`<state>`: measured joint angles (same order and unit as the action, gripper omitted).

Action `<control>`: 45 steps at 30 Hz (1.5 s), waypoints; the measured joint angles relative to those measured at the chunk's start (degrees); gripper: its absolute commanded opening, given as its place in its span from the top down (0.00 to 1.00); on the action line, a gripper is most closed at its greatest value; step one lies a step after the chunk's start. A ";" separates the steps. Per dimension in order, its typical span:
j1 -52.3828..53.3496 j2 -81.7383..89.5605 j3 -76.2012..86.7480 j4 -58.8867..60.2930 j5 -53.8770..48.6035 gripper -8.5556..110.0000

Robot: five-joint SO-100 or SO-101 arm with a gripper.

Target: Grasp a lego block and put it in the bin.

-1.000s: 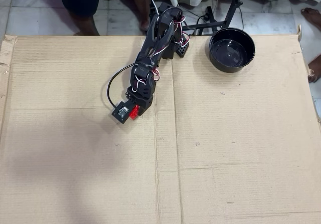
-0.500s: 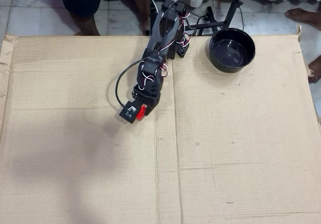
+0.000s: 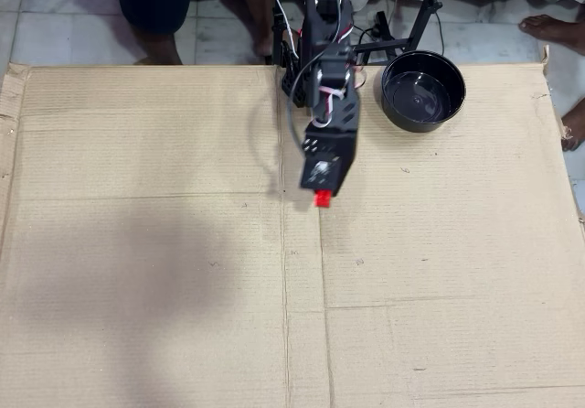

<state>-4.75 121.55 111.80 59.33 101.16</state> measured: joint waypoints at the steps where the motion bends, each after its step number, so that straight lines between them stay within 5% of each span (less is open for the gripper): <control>1: -2.02 1.32 0.00 0.26 0.00 0.93; 27: -54.49 42.28 3.60 30.23 0.00 0.93; 35: -66.36 52.73 16.44 29.71 0.00 0.93; 45: -75.85 53.88 31.73 14.15 0.00 0.93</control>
<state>-80.60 175.43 143.53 73.48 101.16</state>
